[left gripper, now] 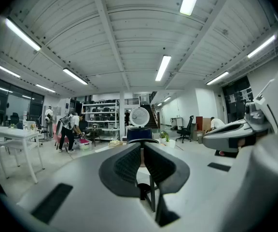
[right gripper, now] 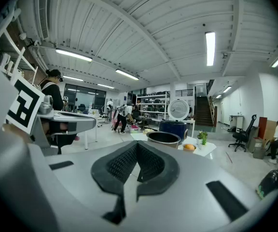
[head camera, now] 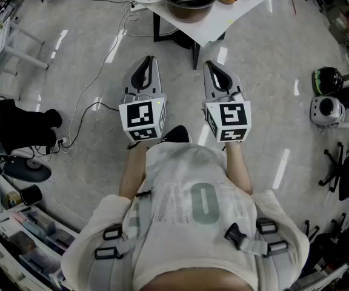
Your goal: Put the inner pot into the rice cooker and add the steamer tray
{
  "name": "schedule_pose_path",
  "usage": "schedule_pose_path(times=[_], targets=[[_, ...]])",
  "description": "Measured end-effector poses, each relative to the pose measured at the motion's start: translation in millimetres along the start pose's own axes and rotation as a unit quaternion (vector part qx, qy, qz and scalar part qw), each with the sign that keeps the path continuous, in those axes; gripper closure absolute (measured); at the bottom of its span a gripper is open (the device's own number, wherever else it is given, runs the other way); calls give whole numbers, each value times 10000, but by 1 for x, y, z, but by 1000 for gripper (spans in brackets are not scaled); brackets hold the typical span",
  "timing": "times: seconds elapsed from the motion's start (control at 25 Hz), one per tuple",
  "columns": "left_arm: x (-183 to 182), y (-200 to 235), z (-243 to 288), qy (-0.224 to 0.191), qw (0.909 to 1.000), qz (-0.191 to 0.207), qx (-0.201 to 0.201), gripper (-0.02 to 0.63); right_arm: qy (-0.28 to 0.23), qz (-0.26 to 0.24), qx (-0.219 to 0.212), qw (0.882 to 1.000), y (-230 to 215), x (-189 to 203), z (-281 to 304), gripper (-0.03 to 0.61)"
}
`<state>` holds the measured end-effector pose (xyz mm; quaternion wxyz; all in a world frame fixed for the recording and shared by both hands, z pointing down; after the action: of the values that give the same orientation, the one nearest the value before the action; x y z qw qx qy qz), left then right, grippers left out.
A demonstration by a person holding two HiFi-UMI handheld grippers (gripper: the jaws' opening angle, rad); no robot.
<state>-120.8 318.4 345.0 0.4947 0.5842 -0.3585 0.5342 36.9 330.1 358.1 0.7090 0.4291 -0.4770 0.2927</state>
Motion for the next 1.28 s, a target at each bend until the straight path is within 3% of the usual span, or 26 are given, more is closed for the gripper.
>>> schedule_pose_path(times=[0.4, 0.64, 0.84, 1.04, 1.28], targets=[[5, 1, 2, 19, 10000, -21, -15, 578, 98, 49, -184, 9998, 6, 7, 0, 571], [10, 4, -6, 86, 9998, -125, -84, 578, 7, 673, -282, 9973, 9, 14, -1, 571], [26, 17, -7, 233, 9989, -280, -290, 578, 253, 712, -439, 9962, 20, 33, 0, 571], [14, 23, 14, 71, 9993, -274, -251, 578, 206, 589, -356, 9974, 7, 32, 15, 571], [1, 21, 45, 38, 9995, -293, -125, 578, 204, 790, -109, 9966, -21, 36, 25, 571]])
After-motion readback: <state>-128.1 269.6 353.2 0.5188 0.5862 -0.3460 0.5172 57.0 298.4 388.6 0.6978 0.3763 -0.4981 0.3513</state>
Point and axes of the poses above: the fingertips, and each gripper's own axes: z forward along the fingers, y to its left, x out of its underside, the point moved 3 cm from there along -z, backward along the fingers, and after that the axes turned 15 degrees about -z, right-handed, at the moved point
